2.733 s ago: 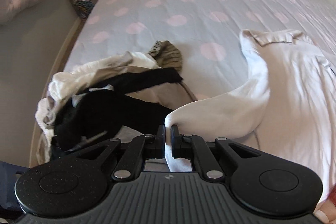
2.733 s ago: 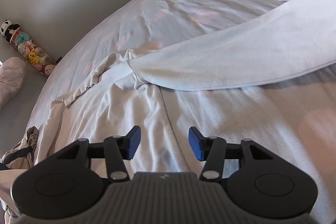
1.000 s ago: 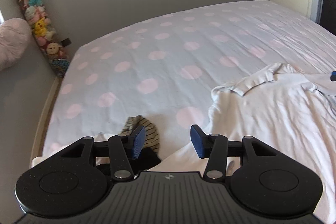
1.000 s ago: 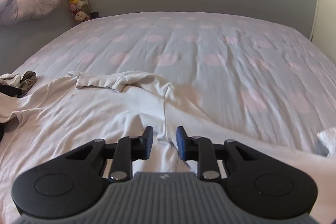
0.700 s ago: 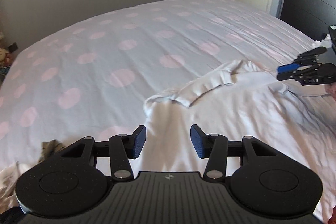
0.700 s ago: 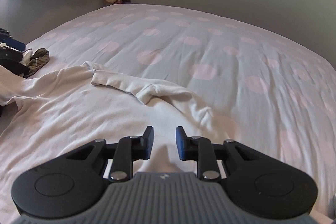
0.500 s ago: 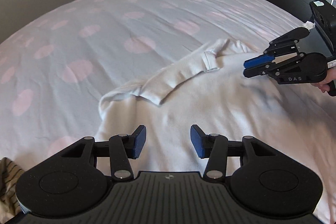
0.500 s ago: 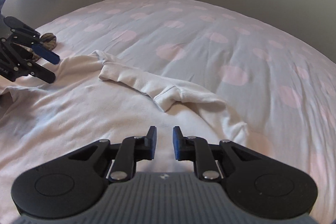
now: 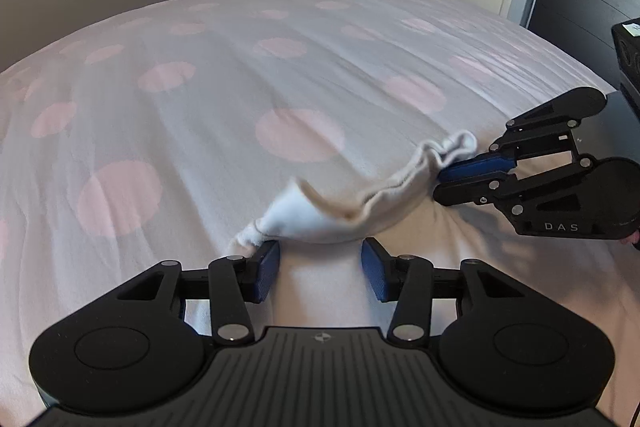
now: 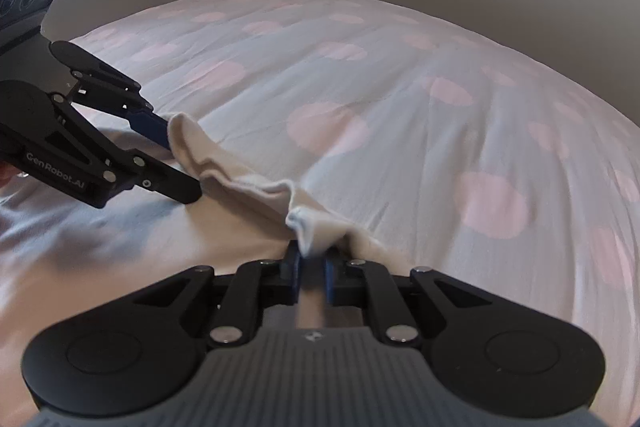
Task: Fold clothes
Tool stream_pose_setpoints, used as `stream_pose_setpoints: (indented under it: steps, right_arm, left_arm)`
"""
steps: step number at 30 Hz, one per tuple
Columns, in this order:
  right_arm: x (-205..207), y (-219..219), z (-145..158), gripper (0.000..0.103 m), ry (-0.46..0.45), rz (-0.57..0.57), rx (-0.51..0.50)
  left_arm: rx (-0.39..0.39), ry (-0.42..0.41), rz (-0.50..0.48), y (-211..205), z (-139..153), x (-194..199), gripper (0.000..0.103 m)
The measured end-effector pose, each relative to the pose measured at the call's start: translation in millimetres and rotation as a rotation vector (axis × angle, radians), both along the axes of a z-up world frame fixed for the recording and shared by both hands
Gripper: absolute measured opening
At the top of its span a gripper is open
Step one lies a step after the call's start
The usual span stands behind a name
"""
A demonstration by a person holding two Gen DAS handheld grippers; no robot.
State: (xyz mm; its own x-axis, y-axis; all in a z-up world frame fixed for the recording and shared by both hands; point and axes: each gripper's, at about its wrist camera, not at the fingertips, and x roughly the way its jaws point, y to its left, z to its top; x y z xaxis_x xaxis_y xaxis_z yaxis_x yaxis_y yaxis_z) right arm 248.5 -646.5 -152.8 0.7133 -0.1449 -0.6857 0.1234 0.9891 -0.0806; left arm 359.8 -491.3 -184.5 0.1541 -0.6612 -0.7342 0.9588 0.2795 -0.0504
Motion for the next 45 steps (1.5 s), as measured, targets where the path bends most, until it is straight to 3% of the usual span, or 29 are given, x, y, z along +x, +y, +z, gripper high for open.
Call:
stream_pose_setpoints:
  steps: [7, 9, 10, 17, 24, 27, 32, 36, 38, 40, 42, 45]
  right_arm:
    - [5.3, -24.8, 9.8, 0.014, -0.016, -0.083, 0.155]
    - [-8.4, -32.1, 20.0, 0.036, -0.038, -0.109, 0.193]
    - [-16.2, -36.3, 25.4, 0.040, -0.050, -0.121, 0.204]
    - [-81.8, -71.1, 43.6, 0.041, -0.019, -0.229, 0.164]
    - [-153.1, -99.7, 39.2, 0.041, 0.039, -0.401, 0.188]
    - [-169.4, -97.4, 39.0, 0.041, 0.049, -0.420, 0.193]
    - [-180.8, -83.6, 37.3, 0.041, 0.071, -0.402, 0.199]
    - [-179.6, -75.2, 35.6, 0.041, 0.094, -0.371, 0.164]
    - [-178.6, -76.3, 37.0, 0.041, 0.086, -0.367, 0.152]
    - [-178.3, -82.0, 39.1, 0.041, 0.066, -0.374, 0.146]
    - [-178.2, -92.0, 37.9, 0.041, 0.061, -0.400, 0.163]
    - [-179.3, -104.3, 29.4, 0.041, 0.080, -0.426, 0.197]
  left_arm:
    - [-0.017, -0.017, -0.010, 4.4, 10.4, 1.5, 0.042]
    - [-0.035, -0.019, 0.000, 18.7, 20.0, 3.8, 0.049]
    - [-0.031, -0.023, 0.010, 27.5, 25.2, 6.8, 0.050]
    - [0.025, -0.024, 0.116, 99.7, 53.6, 30.2, 0.050]
    - [0.145, -0.002, 0.203, 157.4, 41.6, 30.3, 0.050]
    - [0.155, 0.030, 0.195, 166.8, 31.1, 21.2, 0.050]
    - [0.184, 0.001, 0.159, 162.2, 10.3, -6.8, 0.050]
    - [0.165, -0.044, 0.190, 160.5, 6.6, -14.2, 0.054]
    - [0.152, -0.002, 0.216, 161.5, 6.2, -8.0, 0.054]
    - [0.135, 0.038, 0.227, 164.0, 6.1, -4.9, 0.047]
    - [0.112, 0.070, 0.227, 167.2, 6.3, -5.6, 0.032]
    - [0.091, 0.091, 0.225, 168.5, 6.5, -7.1, 0.019]
